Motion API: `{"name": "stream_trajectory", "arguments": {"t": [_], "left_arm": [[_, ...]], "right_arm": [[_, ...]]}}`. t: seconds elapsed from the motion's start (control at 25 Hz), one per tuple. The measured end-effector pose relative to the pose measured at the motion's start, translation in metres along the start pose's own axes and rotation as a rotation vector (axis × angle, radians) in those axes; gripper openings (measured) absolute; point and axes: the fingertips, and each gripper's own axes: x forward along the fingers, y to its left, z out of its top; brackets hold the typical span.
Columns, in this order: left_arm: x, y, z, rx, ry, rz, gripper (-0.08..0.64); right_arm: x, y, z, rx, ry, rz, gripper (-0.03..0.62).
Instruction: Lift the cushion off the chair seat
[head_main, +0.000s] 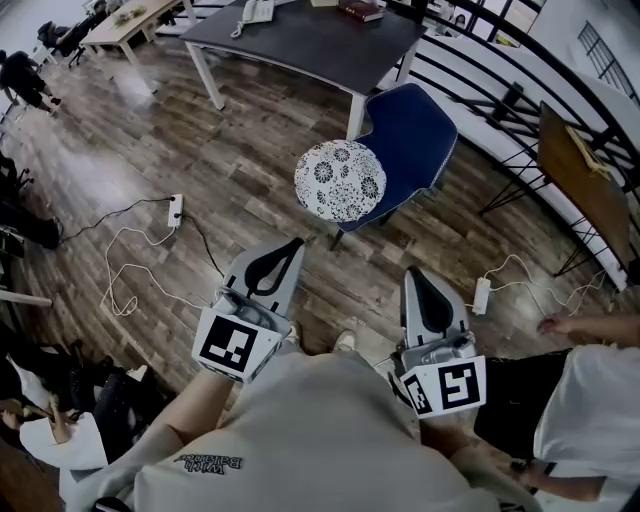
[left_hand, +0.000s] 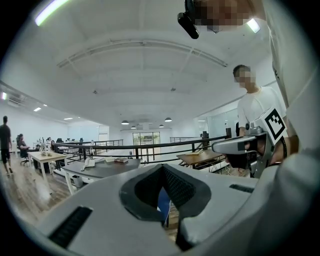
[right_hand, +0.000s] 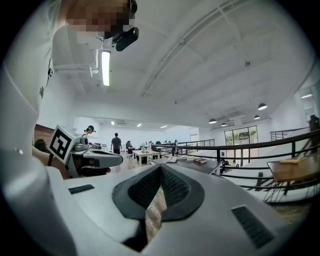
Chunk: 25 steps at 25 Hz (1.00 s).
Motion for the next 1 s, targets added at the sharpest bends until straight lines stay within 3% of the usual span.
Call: {"name": "stream_trajectory", "arguments": {"t": [0.64,1.0], "left_arm": [[0.037,-0.037,0.004,-0.005,0.019,0.099,0.005],[0.042,-0.066,0.004,0.019,0.018,0.116,0.005]], "right_arm": [[-0.012,-0.059,-0.012,-0.004,0.005,0.064,0.002],[-0.026,-0.073,-0.019,0.008,-0.008,0.099,0.002]]}}
